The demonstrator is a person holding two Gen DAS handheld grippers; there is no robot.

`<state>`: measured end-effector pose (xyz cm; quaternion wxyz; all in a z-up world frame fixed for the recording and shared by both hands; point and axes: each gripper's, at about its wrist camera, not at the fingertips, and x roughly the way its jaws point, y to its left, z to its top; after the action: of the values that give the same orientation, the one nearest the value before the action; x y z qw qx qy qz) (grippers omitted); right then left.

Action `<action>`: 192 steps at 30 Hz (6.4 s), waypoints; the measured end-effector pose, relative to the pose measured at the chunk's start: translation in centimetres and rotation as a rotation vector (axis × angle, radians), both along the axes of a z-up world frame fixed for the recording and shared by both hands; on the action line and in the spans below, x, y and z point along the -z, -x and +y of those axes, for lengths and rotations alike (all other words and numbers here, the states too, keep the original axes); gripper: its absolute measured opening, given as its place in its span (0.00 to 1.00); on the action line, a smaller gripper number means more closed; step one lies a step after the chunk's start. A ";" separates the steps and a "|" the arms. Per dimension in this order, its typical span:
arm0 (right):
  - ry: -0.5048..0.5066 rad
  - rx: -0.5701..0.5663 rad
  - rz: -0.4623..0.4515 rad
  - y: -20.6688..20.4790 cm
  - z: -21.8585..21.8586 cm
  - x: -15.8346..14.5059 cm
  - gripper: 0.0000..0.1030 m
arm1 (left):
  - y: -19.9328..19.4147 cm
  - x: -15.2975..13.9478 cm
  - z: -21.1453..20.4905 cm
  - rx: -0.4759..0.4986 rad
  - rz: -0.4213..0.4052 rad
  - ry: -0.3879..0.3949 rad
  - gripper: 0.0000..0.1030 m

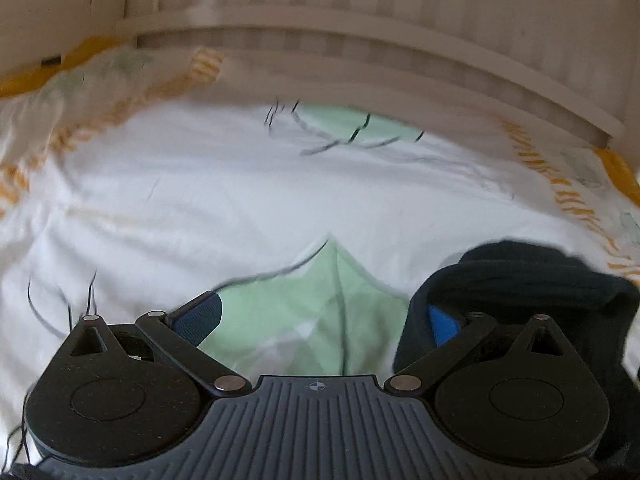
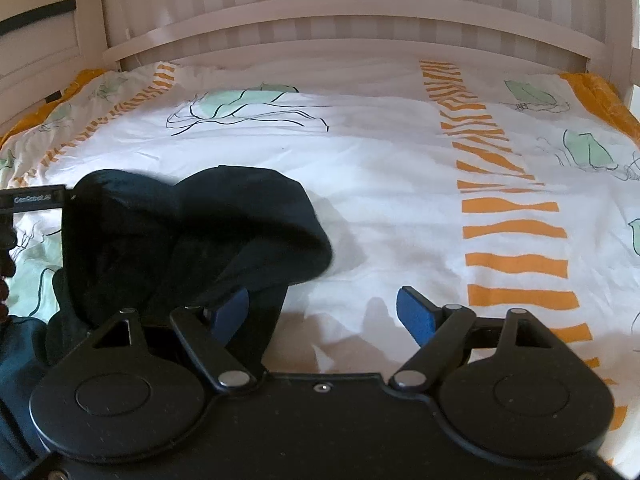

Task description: Fold large clothes

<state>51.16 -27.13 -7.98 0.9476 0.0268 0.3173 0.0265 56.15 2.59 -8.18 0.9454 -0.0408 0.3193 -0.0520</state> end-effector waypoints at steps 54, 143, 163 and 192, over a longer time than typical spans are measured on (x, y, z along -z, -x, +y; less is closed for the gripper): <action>0.094 -0.042 -0.040 0.0 -2.1 -1.2 0.67 | 3.3 -4.3 2.0 0.263 -0.056 -0.138 1.00; -0.399 -0.145 0.060 28.2 2.2 -3.2 0.64 | 27.6 -3.8 5.1 0.218 0.189 0.286 1.00; -0.154 -0.138 -0.062 23.4 5.9 -4.7 0.19 | 26.9 -4.1 2.3 0.253 0.127 0.225 1.00; -0.085 0.013 -0.153 26.8 4.5 -3.7 0.62 | 27.9 -4.3 -1.1 0.237 0.005 0.011 1.00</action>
<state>24.32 -22.64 -4.27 0.9672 0.0671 0.2425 0.0355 28.22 1.53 -3.84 0.9316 -0.0081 0.3237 -0.1651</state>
